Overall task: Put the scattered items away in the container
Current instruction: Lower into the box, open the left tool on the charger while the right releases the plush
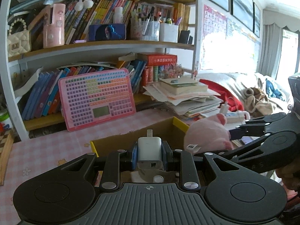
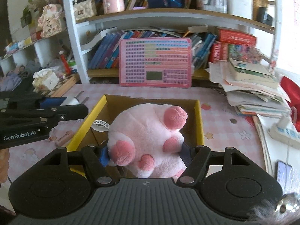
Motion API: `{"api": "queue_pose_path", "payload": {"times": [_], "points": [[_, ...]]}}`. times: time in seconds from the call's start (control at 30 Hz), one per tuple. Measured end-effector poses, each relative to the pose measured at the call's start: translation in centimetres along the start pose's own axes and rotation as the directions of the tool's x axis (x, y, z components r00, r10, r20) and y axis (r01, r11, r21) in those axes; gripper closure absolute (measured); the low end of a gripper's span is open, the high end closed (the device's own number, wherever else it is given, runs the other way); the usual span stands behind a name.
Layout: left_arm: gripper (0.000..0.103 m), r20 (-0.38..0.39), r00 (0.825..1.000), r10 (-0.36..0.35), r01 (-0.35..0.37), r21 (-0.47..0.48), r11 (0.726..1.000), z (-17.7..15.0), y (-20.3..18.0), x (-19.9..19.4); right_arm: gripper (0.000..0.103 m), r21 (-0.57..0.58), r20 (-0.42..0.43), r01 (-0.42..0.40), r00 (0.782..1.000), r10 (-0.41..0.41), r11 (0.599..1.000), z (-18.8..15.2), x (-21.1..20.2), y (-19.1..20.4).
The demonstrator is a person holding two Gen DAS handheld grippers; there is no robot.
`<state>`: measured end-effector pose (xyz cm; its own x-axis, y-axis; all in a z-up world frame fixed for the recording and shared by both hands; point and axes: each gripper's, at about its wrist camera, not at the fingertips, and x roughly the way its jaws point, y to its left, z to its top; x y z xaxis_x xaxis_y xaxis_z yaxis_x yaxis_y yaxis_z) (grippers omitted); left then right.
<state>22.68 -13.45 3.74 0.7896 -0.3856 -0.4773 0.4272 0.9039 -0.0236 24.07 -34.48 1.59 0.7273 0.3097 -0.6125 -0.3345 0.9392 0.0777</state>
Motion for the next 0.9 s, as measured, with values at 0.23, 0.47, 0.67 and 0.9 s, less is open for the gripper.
{"api": "queue_pose_path", "payload": {"times": [0.23, 0.47, 0.67, 0.9], "points": [[0.078, -0.083, 0.996, 0.045, -0.045, -0.007, 0.999, 0.4, 0.8, 4.4, 0.035, -0.075, -0.043, -0.061, 0.997, 0.058, 0.995, 1.3, 5.1, -1.0], [0.078, -0.164, 0.983, 0.079, -0.077, 0.016, 0.997, 0.3, 2.0, 8.8, 0.034, -0.151, -0.12, -0.072, 0.991, 0.054, 0.986, 2.1, 10.1, -1.8], [0.078, -0.212, 0.97, 0.119, -0.114, 0.034, 0.993, 0.1, 2.6, 11.7, 0.034, -0.188, -0.203, -0.085, 0.978, 0.046, 0.979, 2.5, 13.7, -2.8], [0.078, -0.223, 0.963, 0.152, -0.146, 0.045, 0.988, -0.3, 2.6, 12.7, 0.033, -0.235, -0.214, -0.105, 0.975, 0.054, 0.966, 2.7, 15.1, -2.6]]}}
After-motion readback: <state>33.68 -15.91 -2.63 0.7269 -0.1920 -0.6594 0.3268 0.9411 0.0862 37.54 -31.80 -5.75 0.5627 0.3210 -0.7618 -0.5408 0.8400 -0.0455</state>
